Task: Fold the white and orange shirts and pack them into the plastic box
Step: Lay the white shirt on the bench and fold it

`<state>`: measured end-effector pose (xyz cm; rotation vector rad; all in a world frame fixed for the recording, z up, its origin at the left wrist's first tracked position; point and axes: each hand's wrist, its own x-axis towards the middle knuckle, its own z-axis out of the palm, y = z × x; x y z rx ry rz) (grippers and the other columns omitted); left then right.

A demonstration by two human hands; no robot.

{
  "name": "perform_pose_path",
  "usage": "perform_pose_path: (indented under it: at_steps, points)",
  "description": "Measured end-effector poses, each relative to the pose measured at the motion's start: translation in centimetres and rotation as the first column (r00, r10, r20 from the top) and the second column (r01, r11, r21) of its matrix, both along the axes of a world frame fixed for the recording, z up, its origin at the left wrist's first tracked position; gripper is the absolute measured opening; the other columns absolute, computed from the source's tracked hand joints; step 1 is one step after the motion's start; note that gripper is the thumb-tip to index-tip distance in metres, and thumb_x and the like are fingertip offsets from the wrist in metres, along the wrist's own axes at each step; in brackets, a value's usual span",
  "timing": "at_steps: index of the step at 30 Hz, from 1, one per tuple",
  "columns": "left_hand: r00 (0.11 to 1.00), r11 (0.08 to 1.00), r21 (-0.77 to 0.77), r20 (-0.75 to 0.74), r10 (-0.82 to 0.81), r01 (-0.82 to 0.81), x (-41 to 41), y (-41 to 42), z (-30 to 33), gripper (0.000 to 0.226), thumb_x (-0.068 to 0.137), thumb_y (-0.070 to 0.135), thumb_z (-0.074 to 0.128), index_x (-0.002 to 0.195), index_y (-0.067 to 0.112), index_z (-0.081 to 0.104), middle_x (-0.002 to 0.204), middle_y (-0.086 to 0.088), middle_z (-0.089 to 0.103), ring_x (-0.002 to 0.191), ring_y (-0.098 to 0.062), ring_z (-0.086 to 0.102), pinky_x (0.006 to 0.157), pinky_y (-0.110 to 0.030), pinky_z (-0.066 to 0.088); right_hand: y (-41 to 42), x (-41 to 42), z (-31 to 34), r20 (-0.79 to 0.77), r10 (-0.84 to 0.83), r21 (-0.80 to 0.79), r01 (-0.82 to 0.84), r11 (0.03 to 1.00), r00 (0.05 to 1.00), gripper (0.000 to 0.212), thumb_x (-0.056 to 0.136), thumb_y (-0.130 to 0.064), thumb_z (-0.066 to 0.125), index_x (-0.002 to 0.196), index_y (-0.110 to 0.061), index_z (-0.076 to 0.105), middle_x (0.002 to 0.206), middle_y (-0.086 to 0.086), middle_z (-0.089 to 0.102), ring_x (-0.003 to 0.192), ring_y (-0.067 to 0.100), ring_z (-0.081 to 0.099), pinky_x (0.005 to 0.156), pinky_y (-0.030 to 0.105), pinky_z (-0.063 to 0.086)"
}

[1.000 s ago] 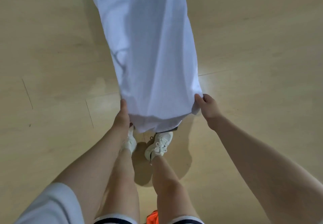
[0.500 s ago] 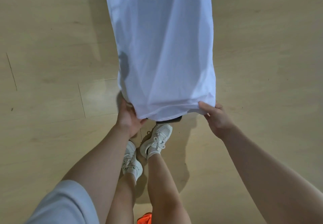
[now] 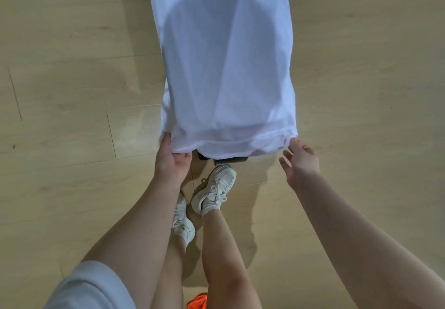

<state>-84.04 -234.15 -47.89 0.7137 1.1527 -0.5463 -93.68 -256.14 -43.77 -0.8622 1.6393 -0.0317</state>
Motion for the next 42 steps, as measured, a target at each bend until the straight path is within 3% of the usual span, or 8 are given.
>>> perform_pose_path:
  at_steps: [4,8,15,21,24,30,34,42]
  points:
    - [0.997,0.997,-0.053,0.057,-0.057,0.060,-2.1,1.4,2.0,0.032,0.095,0.026,0.047,0.125,0.017,0.055,0.096,0.004,0.073,0.095,-0.011,0.066,0.071,-0.022,0.057,4.3,-0.7,0.4,-0.056,0.124,0.121,-0.117,0.986,0.991,0.013,0.095,-0.023,0.049,0.103,-0.013,0.049,0.087,0.000,0.053,0.080,0.014,0.052,0.083,0.034,0.043]
    - [0.998,0.997,-0.049,0.015,-0.062,0.063,-2.6,1.3,5.2,0.016,0.095,0.023,0.048,0.103,0.019,0.062,0.075,0.008,0.074,0.068,-0.004,0.069,0.056,-0.014,0.053,7.9,0.7,0.9,0.188,0.107,0.371,-0.171,0.913,0.976,0.024,0.096,-0.035,0.046,0.104,-0.016,0.058,0.099,0.000,0.062,0.093,0.014,0.058,0.092,0.033,0.043]
    - [0.998,0.997,-0.049,0.015,-0.058,0.058,-2.5,0.6,7.1,0.007,0.090,0.016,0.056,0.091,0.019,0.062,0.070,0.009,0.072,0.062,-0.002,0.066,0.054,-0.013,0.050,8.0,4.3,1.2,0.296,-0.420,0.473,0.250,0.845,0.858,0.022,0.094,-0.030,0.052,0.093,-0.010,0.061,0.080,0.003,0.069,0.083,0.018,0.066,0.081,0.032,0.053]
    - [0.991,0.992,-0.024,0.043,-0.123,0.125,-3.9,1.0,7.6,0.006,0.092,0.018,0.053,0.089,0.022,0.058,0.078,0.008,0.069,0.067,-0.004,0.059,0.059,-0.015,0.041,4.8,0.4,3.5,0.469,-0.490,0.362,0.346,0.866,0.735,0.017,0.095,-0.014,0.046,0.099,-0.013,0.062,0.083,0.001,0.075,0.077,0.013,0.071,0.080,0.027,0.056]
    - [0.955,0.957,0.038,-0.094,-0.283,0.287,-4.7,0.9,6.9,0.005,0.092,0.017,0.054,0.096,0.019,0.056,0.093,0.003,0.065,0.080,-0.009,0.059,0.066,-0.018,0.041,4.3,-1.2,2.5,0.202,-0.376,0.167,0.347,0.923,0.904,0.019,0.093,-0.013,0.053,0.111,-0.010,0.057,0.088,0.000,0.069,0.077,0.012,0.066,0.060,0.023,0.055]
    - [0.738,0.712,0.215,-0.309,-0.600,0.668,-2.2,1.0,5.9,0.023,0.093,0.017,0.051,0.114,0.010,0.056,0.108,-0.001,0.061,0.088,-0.013,0.058,0.069,-0.024,0.042,4.2,0.8,2.0,-0.316,0.201,0.100,-0.178,0.979,0.927,0.044,0.095,-0.018,0.047,0.135,-0.004,0.041,0.141,0.016,0.044,0.127,0.031,0.046,0.101,0.040,0.040]
    - [0.714,0.679,0.228,-0.162,-0.681,0.698,2.7,0.1,9.9,0.007,0.093,0.018,0.050,0.095,0.015,0.057,0.088,0.000,0.063,0.081,-0.012,0.060,0.074,-0.025,0.047,5.5,4.1,6.0,-0.133,0.360,-0.160,-0.378,0.912,0.924,0.028,0.092,-0.017,0.047,0.119,-0.012,0.050,0.116,0.004,0.057,0.103,0.021,0.053,0.092,0.033,0.043]
    - [0.490,0.443,0.408,-0.014,-0.871,0.798,14.0,-2.6,17.9,0.011,0.096,0.018,0.042,0.096,0.015,0.053,0.080,0.000,0.059,0.070,-0.012,0.056,0.062,-0.022,0.041,5.7,11.6,15.3,0.223,0.438,-0.017,-0.446,0.895,0.871,0.017,0.093,-0.005,0.043,0.098,-0.006,0.059,0.076,0.005,0.061,0.067,0.016,0.056,0.064,0.022,0.047]
